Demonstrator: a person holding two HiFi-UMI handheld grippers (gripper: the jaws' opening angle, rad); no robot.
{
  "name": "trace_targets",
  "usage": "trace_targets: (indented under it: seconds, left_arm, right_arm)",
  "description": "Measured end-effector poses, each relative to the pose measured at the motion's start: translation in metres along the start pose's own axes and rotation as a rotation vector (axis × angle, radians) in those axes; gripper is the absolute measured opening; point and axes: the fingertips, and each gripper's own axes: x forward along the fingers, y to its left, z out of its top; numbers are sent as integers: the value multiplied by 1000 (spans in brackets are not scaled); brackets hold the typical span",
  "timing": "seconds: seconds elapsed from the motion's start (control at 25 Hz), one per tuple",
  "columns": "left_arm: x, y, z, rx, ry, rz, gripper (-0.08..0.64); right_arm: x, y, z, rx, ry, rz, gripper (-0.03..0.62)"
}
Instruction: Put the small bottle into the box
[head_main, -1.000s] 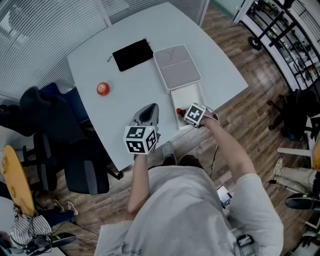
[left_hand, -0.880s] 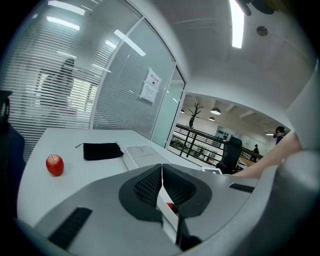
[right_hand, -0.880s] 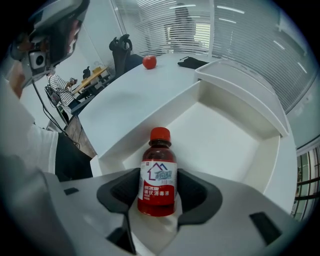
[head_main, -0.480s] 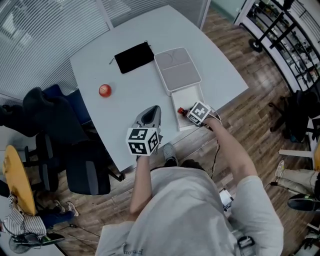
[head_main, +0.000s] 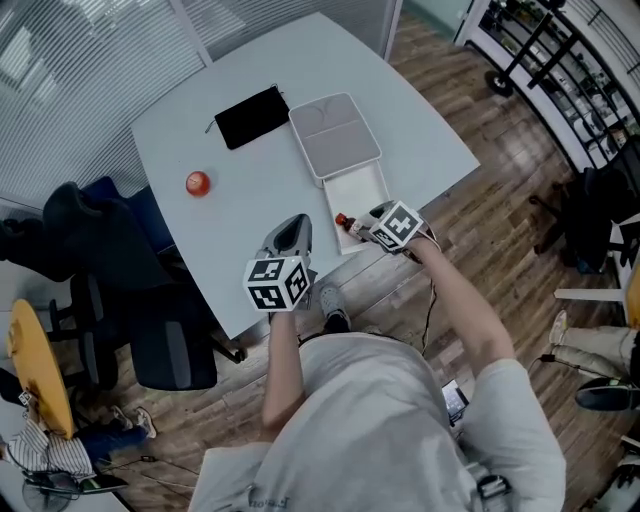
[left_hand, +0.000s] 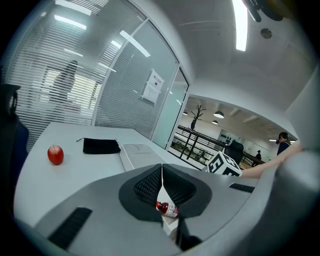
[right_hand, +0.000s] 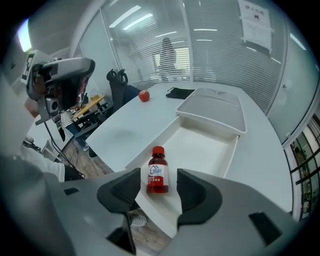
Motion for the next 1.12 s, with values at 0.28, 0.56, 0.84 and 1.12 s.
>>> trace_targets:
  seconds: [0.28,0.56,0.84,1.12]
  left_arm:
    - [-14,-20,-9,-1,0,9,29]
    - [-27,-49,-15,39,4,-8,29]
    - [-41,-74,-29,49,5,-35,29]
    - [-58,-93,-44,31,-6,-62,29]
  right_arm:
    - [-44,14,-2,149,-214,-10,235]
    - [-93,44,-9,361,-491,-41,235]
    - [-124,74,-21,438,-618,-66,235]
    - [-137,102,-35,395,-624,-83,235]
